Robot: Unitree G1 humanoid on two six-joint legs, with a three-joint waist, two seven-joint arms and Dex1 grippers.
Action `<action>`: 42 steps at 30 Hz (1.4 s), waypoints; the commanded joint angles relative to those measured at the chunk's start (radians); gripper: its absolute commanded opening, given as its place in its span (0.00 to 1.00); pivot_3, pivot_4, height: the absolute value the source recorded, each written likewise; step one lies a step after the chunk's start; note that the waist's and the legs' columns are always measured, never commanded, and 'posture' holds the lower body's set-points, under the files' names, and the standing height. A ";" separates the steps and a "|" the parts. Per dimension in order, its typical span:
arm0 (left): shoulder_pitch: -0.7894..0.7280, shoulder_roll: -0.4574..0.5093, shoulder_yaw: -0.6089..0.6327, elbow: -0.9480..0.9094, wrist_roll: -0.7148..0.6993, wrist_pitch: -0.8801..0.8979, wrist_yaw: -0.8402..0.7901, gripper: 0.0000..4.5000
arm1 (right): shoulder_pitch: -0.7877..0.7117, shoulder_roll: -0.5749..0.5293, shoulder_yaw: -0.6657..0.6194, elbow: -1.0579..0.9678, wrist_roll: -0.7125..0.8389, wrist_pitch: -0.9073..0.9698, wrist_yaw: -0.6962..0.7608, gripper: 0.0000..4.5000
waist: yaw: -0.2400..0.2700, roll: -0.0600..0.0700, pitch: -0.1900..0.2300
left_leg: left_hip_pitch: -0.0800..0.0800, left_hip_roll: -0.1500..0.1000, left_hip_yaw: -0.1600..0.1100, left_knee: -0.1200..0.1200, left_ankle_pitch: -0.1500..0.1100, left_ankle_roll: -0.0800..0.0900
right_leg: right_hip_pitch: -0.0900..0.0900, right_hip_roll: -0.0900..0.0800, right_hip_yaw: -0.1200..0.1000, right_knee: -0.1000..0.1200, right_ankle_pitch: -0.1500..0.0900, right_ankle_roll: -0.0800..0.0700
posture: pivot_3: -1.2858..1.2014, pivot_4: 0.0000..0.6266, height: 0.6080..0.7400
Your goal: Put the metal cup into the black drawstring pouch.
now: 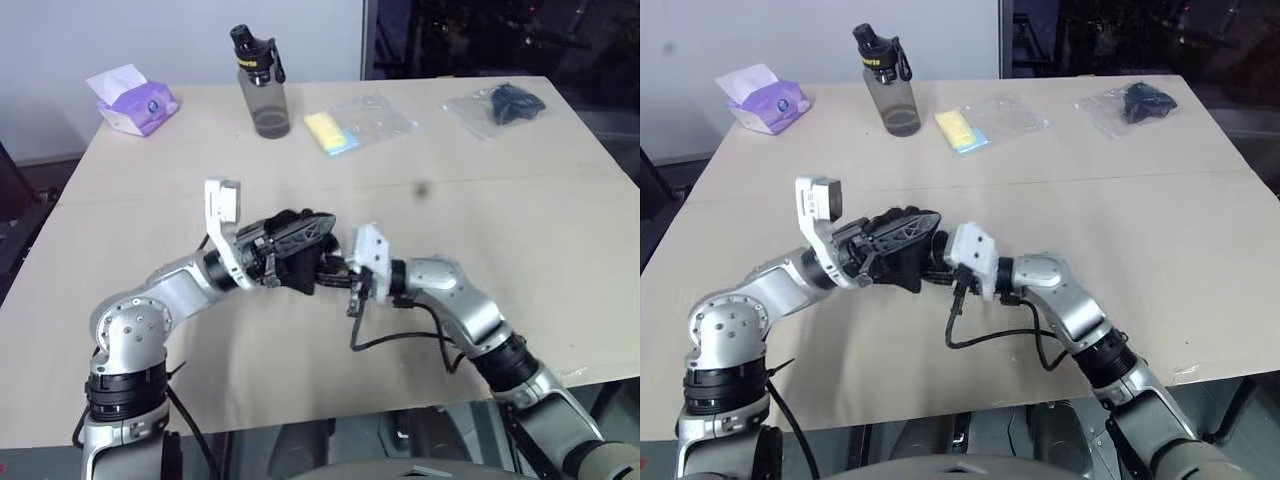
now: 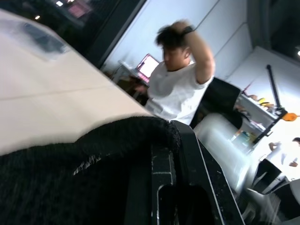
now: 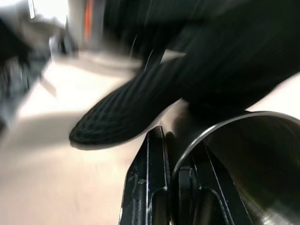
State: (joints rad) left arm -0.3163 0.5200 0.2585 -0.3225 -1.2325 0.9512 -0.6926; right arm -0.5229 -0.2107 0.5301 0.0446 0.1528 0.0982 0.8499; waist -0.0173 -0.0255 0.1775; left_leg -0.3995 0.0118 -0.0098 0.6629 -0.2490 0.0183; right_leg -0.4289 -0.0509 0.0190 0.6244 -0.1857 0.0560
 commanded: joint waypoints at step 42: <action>0.007 0.136 -0.241 0.075 0.726 -0.293 0.017 0.00 | 0.220 0.078 -0.578 -0.305 0.659 0.499 -0.293 0.01 | -0.004 0.000 0.000 | 0.000 0.001 0.002 -0.002 0.000 0.000 | -0.002 0.001 0.002 0.001 0.001 0.000 | 0.52 0.24 1.00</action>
State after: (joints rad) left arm -0.3109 0.6168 0.0227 -0.2099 -0.5566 0.6791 -0.6754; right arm -0.2867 -0.1327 -0.0553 -0.1961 0.8019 0.6190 0.5397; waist -0.0211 -0.0255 0.1772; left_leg -0.3991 0.0133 -0.0076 0.6609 -0.2491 0.0185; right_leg -0.4306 -0.0495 0.0213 0.6253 -0.1853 0.0563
